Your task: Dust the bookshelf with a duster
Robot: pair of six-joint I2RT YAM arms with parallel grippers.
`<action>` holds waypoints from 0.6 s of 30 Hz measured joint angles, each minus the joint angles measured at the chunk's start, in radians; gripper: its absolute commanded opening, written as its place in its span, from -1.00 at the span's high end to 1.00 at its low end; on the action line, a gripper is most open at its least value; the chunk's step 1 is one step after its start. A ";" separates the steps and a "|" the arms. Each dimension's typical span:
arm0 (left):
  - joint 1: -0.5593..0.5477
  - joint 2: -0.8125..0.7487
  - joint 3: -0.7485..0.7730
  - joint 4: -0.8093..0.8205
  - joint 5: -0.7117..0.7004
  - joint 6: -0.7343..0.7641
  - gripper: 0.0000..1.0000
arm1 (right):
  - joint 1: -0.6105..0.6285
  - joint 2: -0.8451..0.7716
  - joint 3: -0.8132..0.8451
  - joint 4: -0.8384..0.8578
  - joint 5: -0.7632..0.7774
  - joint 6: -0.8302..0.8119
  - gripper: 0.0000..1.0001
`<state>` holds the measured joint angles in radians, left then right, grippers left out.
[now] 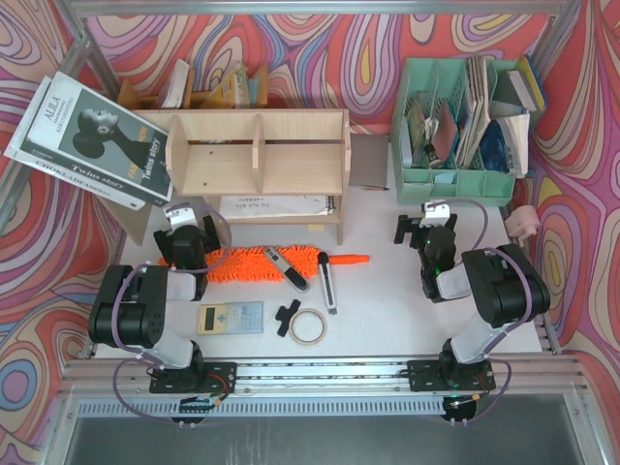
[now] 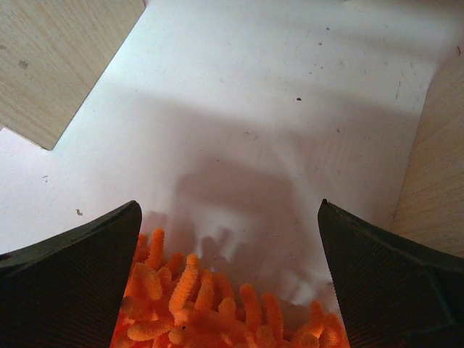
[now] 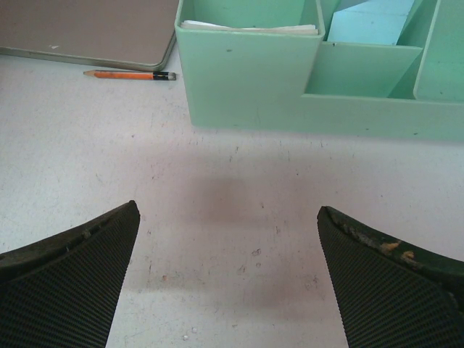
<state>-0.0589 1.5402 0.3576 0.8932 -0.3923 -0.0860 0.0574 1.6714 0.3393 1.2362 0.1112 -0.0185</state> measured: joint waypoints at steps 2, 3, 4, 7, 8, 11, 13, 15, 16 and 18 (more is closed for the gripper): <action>0.000 0.000 0.000 0.000 0.000 0.000 -0.97 | 0.000 0.000 0.000 0.000 0.000 0.000 -0.97; 0.000 0.000 0.000 0.001 0.000 0.000 -0.96 | 0.000 0.000 0.000 0.000 0.000 0.000 -0.97; 0.000 0.000 -0.001 0.004 0.000 0.000 -0.97 | 0.000 0.000 0.000 0.000 0.000 0.000 -0.98; 0.000 -0.008 -0.025 0.043 0.003 0.000 -0.97 | 0.000 0.000 0.000 0.000 0.000 0.000 -0.98; 0.000 -0.017 -0.041 0.060 0.003 0.000 -0.96 | 0.000 0.000 0.000 0.000 0.000 0.000 -0.97; 0.000 -0.031 -0.090 0.126 0.006 0.000 -0.97 | 0.000 0.000 0.000 0.000 0.000 0.000 -0.97; 0.000 -0.032 -0.118 0.168 0.010 0.000 -0.97 | 0.000 0.000 0.000 0.000 0.000 0.000 -0.97; 0.000 -0.035 -0.138 0.200 0.012 0.000 -0.97 | 0.000 0.000 0.000 0.000 0.000 0.000 -0.97; 0.000 -0.036 -0.145 0.213 0.013 0.000 -0.97 | 0.000 0.000 -0.001 0.000 0.000 0.000 -0.97; -0.001 -0.037 -0.156 0.245 0.015 0.002 -0.97 | 0.000 0.000 -0.002 0.000 -0.005 -0.002 -0.98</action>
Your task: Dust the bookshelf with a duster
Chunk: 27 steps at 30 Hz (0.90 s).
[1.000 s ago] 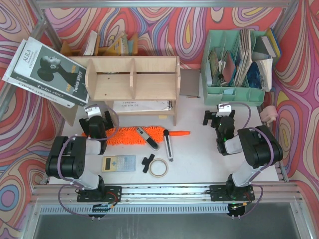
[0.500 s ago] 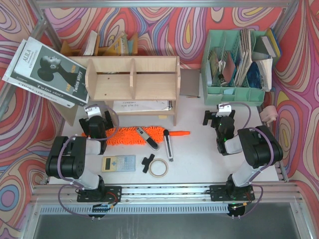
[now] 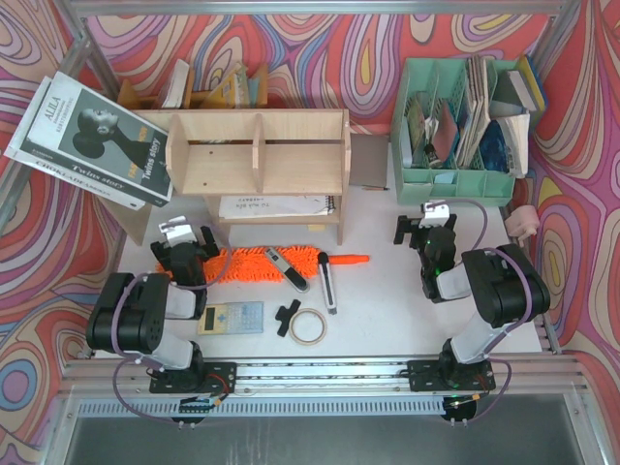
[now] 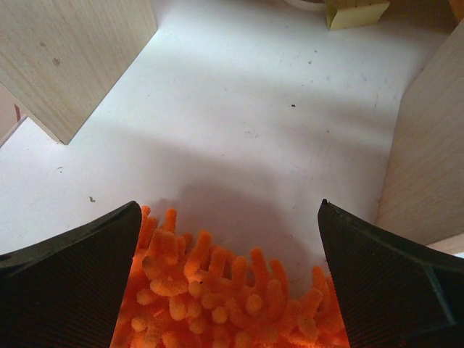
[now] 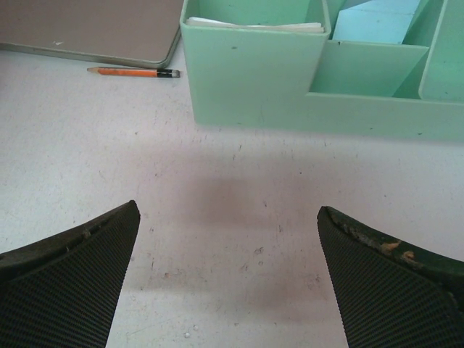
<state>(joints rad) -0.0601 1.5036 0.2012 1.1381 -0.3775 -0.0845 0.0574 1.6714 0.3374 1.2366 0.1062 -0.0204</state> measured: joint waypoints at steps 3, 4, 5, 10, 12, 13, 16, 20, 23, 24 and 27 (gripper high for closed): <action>-0.010 0.000 -0.033 0.075 0.000 0.007 -0.97 | 0.000 0.000 -0.003 0.000 -0.012 -0.003 -0.97; -0.016 0.002 -0.051 0.111 -0.005 0.013 -0.96 | 0.000 0.000 -0.004 0.000 -0.017 -0.006 -0.97; -0.028 0.002 -0.068 0.138 -0.016 0.018 -0.97 | 0.000 0.000 -0.006 0.001 -0.023 -0.007 -0.97; -0.079 -0.090 -0.130 0.178 -0.068 0.051 -0.97 | 0.000 -0.001 -0.029 0.006 -0.053 -0.018 -0.97; -0.103 -0.141 -0.151 0.196 -0.096 0.070 -0.97 | 0.000 -0.008 -0.043 0.008 -0.059 -0.022 -0.98; -0.112 -0.166 -0.161 0.197 -0.107 0.076 -0.97 | 0.001 -0.015 -0.050 0.009 -0.060 -0.025 -0.97; -0.129 -0.249 -0.182 0.174 -0.153 0.085 -0.97 | 0.006 -0.047 -0.069 0.010 -0.055 -0.029 -0.98; -0.201 -0.430 -0.185 0.061 -0.216 0.093 -0.97 | 0.047 -0.108 -0.072 -0.006 -0.022 -0.046 -0.97; -0.228 -0.605 -0.182 -0.087 -0.256 0.089 -0.97 | 0.087 -0.162 -0.071 -0.039 0.004 -0.055 -0.97; -0.233 -0.665 -0.182 -0.142 -0.270 0.082 -0.97 | 0.093 -0.178 -0.071 -0.047 0.010 -0.054 -0.97; -0.248 -0.863 -0.178 -0.326 -0.314 0.044 -0.97 | 0.098 -0.231 -0.073 -0.074 0.028 -0.054 -0.97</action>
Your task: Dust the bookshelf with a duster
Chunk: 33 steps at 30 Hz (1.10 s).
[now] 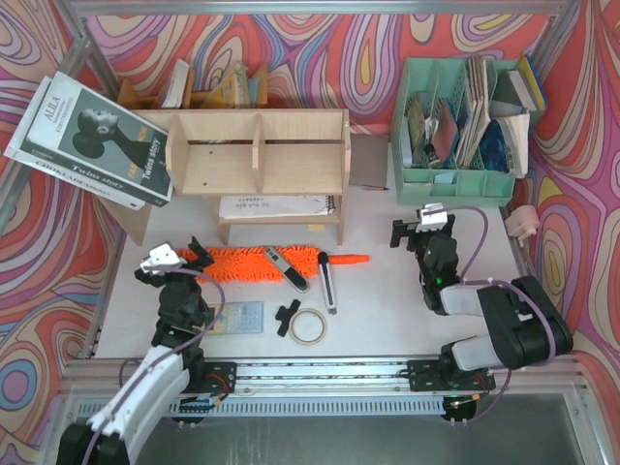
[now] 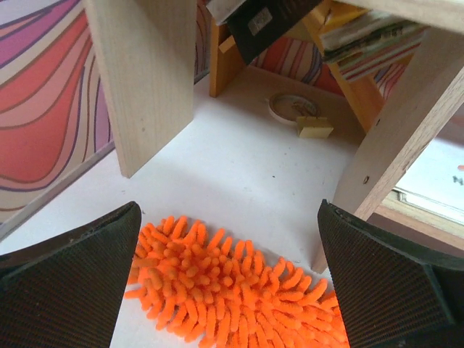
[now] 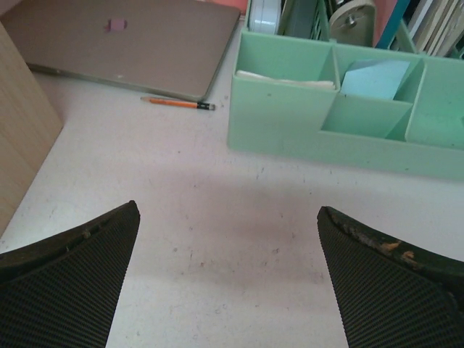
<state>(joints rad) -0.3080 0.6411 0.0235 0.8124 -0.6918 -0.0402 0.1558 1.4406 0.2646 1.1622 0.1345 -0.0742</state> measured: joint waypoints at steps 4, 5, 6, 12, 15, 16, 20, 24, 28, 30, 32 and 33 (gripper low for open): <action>-0.029 -0.256 0.015 -0.260 -0.054 -0.049 -0.97 | 0.002 -0.069 -0.006 -0.045 0.008 0.011 -0.98; -0.039 -0.314 0.021 -0.327 -0.069 -0.061 -0.97 | 0.002 -0.087 -0.007 -0.061 0.008 0.013 -0.97; -0.050 -0.363 0.027 -0.386 -0.081 -0.071 -0.96 | 0.002 -0.102 -0.008 -0.074 0.007 0.017 -0.97; -0.132 -0.492 0.074 -0.649 -0.115 -0.112 -0.96 | 0.003 -0.204 -0.026 -0.161 -0.007 0.038 -0.97; -0.190 -0.471 0.117 -0.730 -0.114 -0.114 -0.97 | 0.003 -0.259 -0.026 -0.214 -0.025 0.045 -0.98; -0.209 -0.451 0.139 -0.752 -0.114 -0.113 -0.97 | 0.003 -0.278 -0.026 -0.233 -0.032 0.048 -0.98; -0.290 -0.368 0.224 -0.798 -0.111 -0.109 -0.97 | 0.003 -0.360 -0.026 -0.320 -0.059 0.061 -0.98; -0.373 -0.306 0.280 -0.829 -0.110 -0.105 -0.97 | 0.004 -0.433 -0.018 -0.415 -0.090 0.076 -0.98; -0.454 -0.238 0.362 -0.881 -0.110 -0.102 -0.97 | 0.010 -0.505 0.011 -0.525 -0.129 0.099 -0.98; -0.495 -0.206 0.411 -0.908 -0.108 -0.103 -0.97 | 0.010 -0.535 0.037 -0.579 -0.147 0.118 -0.97; -0.527 -0.172 0.471 -0.944 -0.093 -0.108 -0.97 | 0.011 -0.554 0.084 -0.650 -0.138 0.153 -0.97; -0.536 -0.158 0.501 -0.960 -0.080 -0.111 -0.97 | 0.011 -0.557 0.110 -0.684 -0.129 0.172 -0.98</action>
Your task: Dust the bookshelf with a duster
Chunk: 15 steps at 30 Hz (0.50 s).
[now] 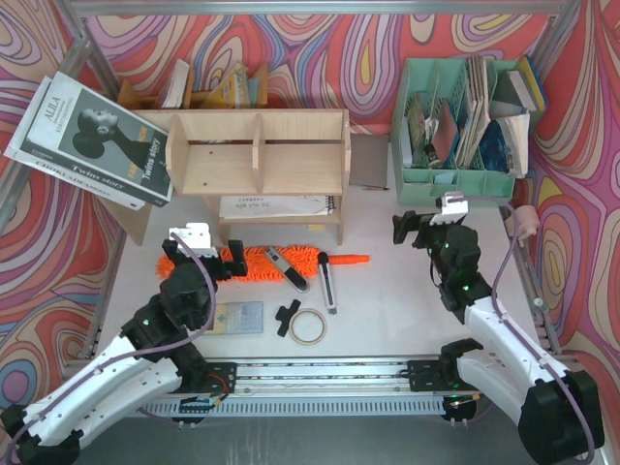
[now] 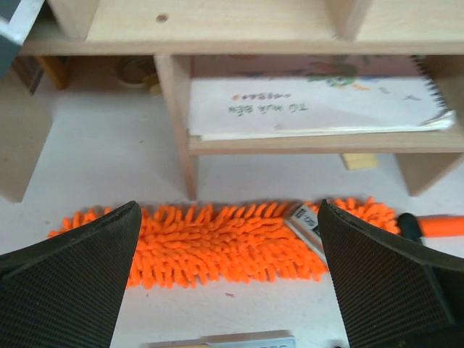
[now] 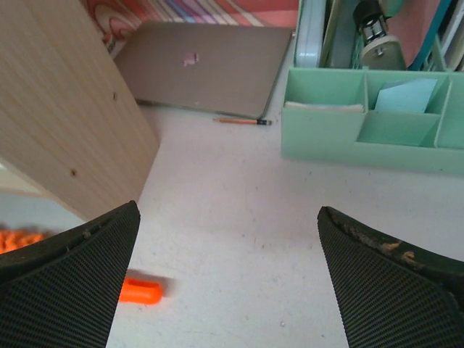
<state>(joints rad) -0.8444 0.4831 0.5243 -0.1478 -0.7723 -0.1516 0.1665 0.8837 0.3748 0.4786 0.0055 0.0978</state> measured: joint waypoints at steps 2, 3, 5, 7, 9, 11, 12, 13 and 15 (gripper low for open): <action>-0.011 0.024 0.059 -0.027 0.034 -0.006 -0.97 | 0.001 0.000 0.061 -0.064 0.021 0.037 -0.98; -0.014 0.032 0.084 -0.040 0.050 -0.010 -0.97 | 0.001 -0.001 0.083 -0.084 0.025 0.051 -0.98; -0.019 0.040 0.127 -0.070 0.079 -0.021 -0.96 | 0.001 -0.008 0.113 -0.117 0.026 0.077 -0.98; -0.020 0.041 0.156 -0.097 0.102 -0.026 -0.97 | 0.001 -0.019 0.132 -0.150 0.024 0.110 -0.98; -0.020 0.039 0.185 -0.126 0.121 -0.029 -0.97 | 0.001 -0.025 0.145 -0.177 0.029 0.152 -0.98; -0.020 0.038 0.217 -0.153 0.135 -0.028 -0.97 | 0.002 -0.029 0.161 -0.222 0.067 0.227 -0.97; -0.021 0.040 0.237 -0.166 0.138 -0.029 -0.97 | 0.003 -0.031 0.169 -0.250 0.091 0.270 -0.97; -0.021 0.045 0.262 -0.183 0.138 -0.032 -0.97 | 0.003 -0.031 0.175 -0.269 0.102 0.294 -0.98; -0.021 0.074 0.330 -0.217 0.127 -0.044 -0.97 | 0.000 -0.026 0.191 -0.304 0.101 0.321 -0.97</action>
<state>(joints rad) -0.8654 0.5575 0.8539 -0.3649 -0.6449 -0.1959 0.1661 0.8574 0.5659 0.1745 0.1062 0.4191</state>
